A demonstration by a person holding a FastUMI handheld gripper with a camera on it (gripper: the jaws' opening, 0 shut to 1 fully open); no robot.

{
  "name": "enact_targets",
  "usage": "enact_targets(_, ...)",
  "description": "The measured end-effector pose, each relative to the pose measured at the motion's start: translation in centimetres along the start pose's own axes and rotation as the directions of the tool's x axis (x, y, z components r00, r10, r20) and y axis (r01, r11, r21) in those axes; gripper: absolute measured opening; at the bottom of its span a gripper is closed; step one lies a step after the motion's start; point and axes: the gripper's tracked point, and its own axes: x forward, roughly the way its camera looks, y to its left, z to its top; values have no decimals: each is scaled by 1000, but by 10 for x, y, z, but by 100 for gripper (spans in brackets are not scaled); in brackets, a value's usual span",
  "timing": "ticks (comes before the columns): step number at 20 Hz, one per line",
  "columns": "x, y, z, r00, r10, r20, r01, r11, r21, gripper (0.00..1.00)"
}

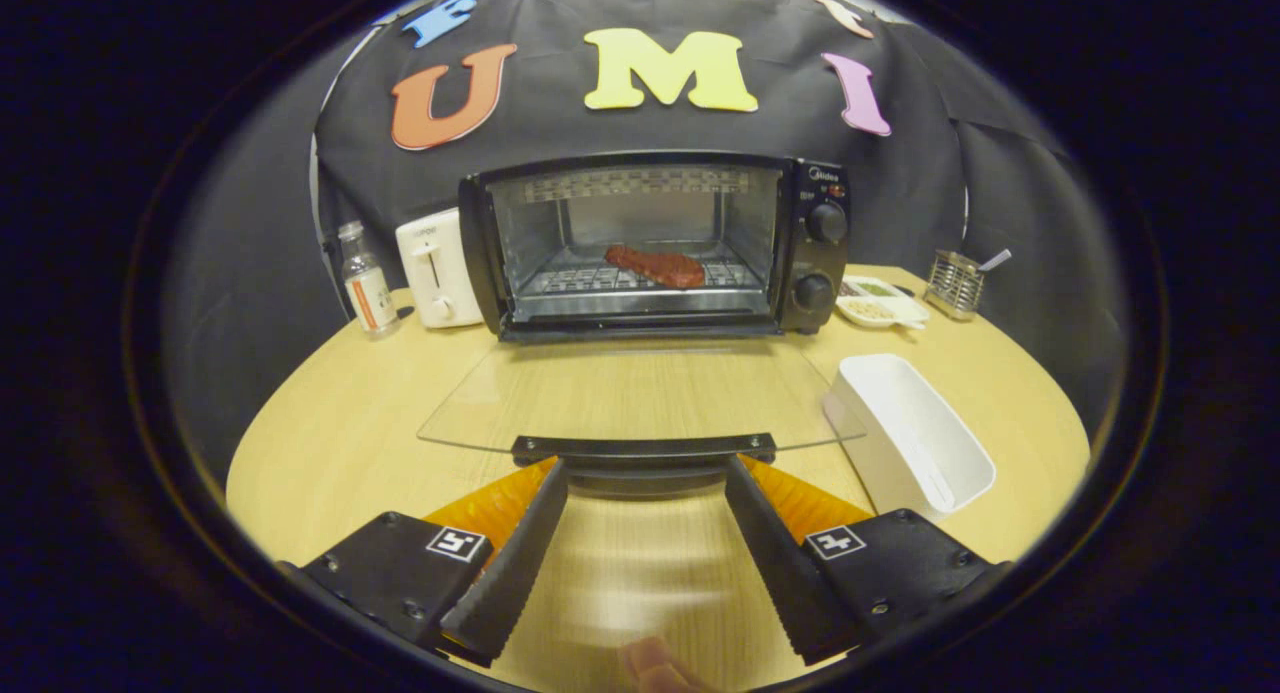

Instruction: Open the toaster oven, put the food inside, and close the toaster oven door.

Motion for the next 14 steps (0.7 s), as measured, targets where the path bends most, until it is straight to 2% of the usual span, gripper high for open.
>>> enact_targets(3,11,4,-18,995,1,-101,-2,1000,-16,100)
enact_targets(4,8,1,-12,995,-21,-94,18,999,-29,100)
enact_targets(8,8,2,-14,993,-4,-118,1,1000,-21,100)
enact_targets(14,11,12,-6,991,74,-108,-70,997,41,100)
